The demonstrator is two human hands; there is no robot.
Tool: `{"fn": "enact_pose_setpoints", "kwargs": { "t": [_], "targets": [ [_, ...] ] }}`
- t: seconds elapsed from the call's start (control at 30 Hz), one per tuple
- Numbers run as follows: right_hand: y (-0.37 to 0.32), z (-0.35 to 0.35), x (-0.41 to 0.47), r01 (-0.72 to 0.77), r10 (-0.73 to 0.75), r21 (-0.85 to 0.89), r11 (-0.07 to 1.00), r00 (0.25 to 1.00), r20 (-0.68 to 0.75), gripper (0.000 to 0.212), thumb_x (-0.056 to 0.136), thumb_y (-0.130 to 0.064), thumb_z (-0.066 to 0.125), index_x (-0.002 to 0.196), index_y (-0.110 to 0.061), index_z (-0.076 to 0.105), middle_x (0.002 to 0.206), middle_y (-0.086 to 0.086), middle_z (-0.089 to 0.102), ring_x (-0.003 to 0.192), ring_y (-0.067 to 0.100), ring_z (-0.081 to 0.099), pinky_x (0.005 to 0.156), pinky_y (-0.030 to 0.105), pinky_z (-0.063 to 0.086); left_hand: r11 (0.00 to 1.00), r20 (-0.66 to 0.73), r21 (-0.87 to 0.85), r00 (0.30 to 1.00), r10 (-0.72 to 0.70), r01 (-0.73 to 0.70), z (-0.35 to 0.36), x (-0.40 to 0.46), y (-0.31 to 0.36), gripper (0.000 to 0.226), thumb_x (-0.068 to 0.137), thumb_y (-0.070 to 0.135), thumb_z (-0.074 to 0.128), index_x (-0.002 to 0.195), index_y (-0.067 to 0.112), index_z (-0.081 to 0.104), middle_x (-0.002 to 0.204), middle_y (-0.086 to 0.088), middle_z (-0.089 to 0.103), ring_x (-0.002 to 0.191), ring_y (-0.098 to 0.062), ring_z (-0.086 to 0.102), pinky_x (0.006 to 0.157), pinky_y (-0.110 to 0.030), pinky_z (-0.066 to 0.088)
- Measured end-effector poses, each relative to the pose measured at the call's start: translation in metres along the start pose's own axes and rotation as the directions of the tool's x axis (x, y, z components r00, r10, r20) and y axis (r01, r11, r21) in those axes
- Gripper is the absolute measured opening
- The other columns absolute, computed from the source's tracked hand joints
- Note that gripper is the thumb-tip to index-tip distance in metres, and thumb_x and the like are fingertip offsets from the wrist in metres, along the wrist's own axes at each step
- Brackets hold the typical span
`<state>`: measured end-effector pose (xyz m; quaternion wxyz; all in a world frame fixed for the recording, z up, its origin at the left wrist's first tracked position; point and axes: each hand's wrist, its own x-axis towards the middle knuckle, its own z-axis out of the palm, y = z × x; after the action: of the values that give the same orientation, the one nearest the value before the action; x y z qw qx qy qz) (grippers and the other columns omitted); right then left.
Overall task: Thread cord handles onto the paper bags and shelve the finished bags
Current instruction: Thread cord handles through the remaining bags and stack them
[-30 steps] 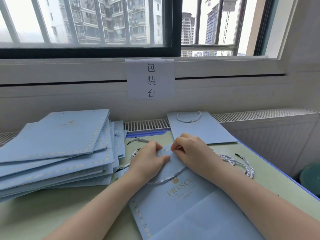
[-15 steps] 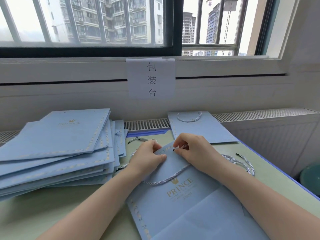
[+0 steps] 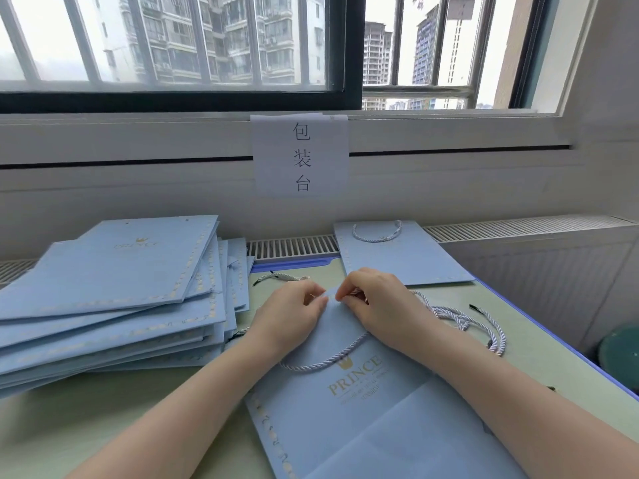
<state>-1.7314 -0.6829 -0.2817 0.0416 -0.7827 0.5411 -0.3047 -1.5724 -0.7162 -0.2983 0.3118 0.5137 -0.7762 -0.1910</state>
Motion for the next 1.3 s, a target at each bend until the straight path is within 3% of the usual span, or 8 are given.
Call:
{"fn": "enact_pose_setpoints", "kwargs": {
  "t": [0.07, 0.2, 0.3, 0.4, 0.73, 1.07, 1.2, 1.3],
  "targets": [
    [0.001, 0.001, 0.000, 0.009, -0.009, -0.018, 1.000, 0.999, -0.036, 0.015, 0.092, -0.012, 0.054, 0.099, -0.013, 0.066, 0.098, 0.002, 0.057, 0.096, 0.017, 0.052, 0.086, 0.028, 0.040, 1.000, -0.029, 0.000, 0.999, 0.014, -0.014, 0.000, 0.000, 0.000, 0.011, 0.092, 0.025, 0.056, 0.090, 0.021, 0.066, 0.079, 0.014, 0.060, 0.083, -0.016, 0.057, 0.081, -0.038, 0.049],
    [0.002, 0.001, 0.001, -0.004, -0.002, -0.040, 0.999, 0.991, -0.133, 0.005, 0.089, -0.014, 0.057, 0.094, -0.012, 0.060, 0.092, 0.001, 0.055, 0.092, 0.019, 0.051, 0.080, 0.026, 0.038, 0.998, -0.059, -0.059, 0.998, 0.015, -0.019, -0.002, -0.002, 0.006, 0.017, 0.092, 0.018, 0.057, 0.077, 0.027, 0.059, 0.075, 0.014, 0.060, 0.080, -0.015, 0.058, 0.079, -0.038, 0.049],
    [0.002, -0.001, 0.002, -0.019, 0.012, -0.054, 0.998, 0.991, -0.132, 0.006, 0.089, -0.017, 0.059, 0.086, -0.012, 0.059, 0.088, 0.001, 0.053, 0.085, 0.017, 0.048, 0.074, 0.023, 0.034, 0.992, -0.023, -0.126, 1.000, -0.013, 0.010, -0.006, -0.004, 0.010, 0.014, 0.093, 0.010, 0.054, 0.086, 0.016, 0.065, 0.078, 0.008, 0.062, 0.079, -0.013, 0.058, 0.077, -0.031, 0.050],
    [0.001, -0.002, 0.002, 0.003, -0.009, -0.053, 0.999, 0.993, -0.115, 0.007, 0.089, -0.018, 0.058, 0.086, -0.013, 0.060, 0.087, -0.002, 0.051, 0.083, 0.014, 0.047, 0.076, 0.025, 0.036, 0.969, 0.038, -0.235, 0.997, -0.073, 0.080, -0.010, -0.004, 0.013, 0.016, 0.094, 0.005, 0.051, 0.087, 0.012, 0.064, 0.079, 0.003, 0.062, 0.074, -0.010, 0.057, 0.065, -0.018, 0.046],
    [-0.001, -0.003, 0.000, 0.041, -0.045, -0.041, 0.998, 0.993, -0.112, 0.005, 0.089, -0.016, 0.058, 0.084, -0.016, 0.057, 0.086, -0.005, 0.050, 0.084, 0.014, 0.047, 0.076, 0.029, 0.040, 0.863, 0.183, -0.457, 0.972, -0.146, 0.215, -0.017, -0.005, 0.012, 0.025, 0.094, -0.003, 0.047, 0.078, 0.013, 0.057, 0.075, -0.003, 0.061, 0.066, -0.013, 0.055, 0.064, -0.025, 0.045],
    [0.000, -0.002, 0.000, 0.027, -0.026, 0.012, 1.000, 0.994, -0.105, 0.002, 0.087, -0.011, 0.061, 0.086, -0.011, 0.060, 0.087, 0.001, 0.054, 0.083, 0.017, 0.052, 0.076, 0.027, 0.041, 0.844, 0.222, -0.473, 0.961, -0.165, 0.254, -0.022, -0.007, 0.012, 0.024, 0.093, 0.001, 0.051, 0.077, 0.015, 0.062, 0.077, -0.003, 0.063, 0.064, -0.014, 0.057, 0.056, -0.021, 0.045],
    [-0.001, -0.004, 0.001, 0.022, -0.019, 0.032, 0.999, 0.994, -0.106, 0.002, 0.087, -0.010, 0.062, 0.085, -0.010, 0.063, 0.086, 0.000, 0.056, 0.083, 0.018, 0.053, 0.077, 0.029, 0.041, 0.795, 0.251, -0.544, 0.956, -0.149, 0.267, -0.028, -0.006, 0.010, 0.020, 0.091, 0.007, 0.058, 0.074, 0.015, 0.067, 0.073, -0.003, 0.066, 0.066, -0.018, 0.059, 0.066, -0.030, 0.048],
    [-0.003, -0.004, 0.000, 0.042, -0.038, 0.028, 0.999, 0.993, -0.109, 0.002, 0.087, -0.009, 0.062, 0.086, -0.009, 0.063, 0.085, -0.001, 0.054, 0.082, 0.017, 0.051, 0.076, 0.029, 0.041, 0.842, 0.248, -0.501, 0.965, -0.084, 0.202, -0.026, -0.004, 0.011, 0.011, 0.082, 0.014, 0.067, 0.073, 0.014, 0.059, 0.071, 0.000, 0.062, 0.065, -0.014, 0.057, 0.061, -0.025, 0.046]
  ]
}}
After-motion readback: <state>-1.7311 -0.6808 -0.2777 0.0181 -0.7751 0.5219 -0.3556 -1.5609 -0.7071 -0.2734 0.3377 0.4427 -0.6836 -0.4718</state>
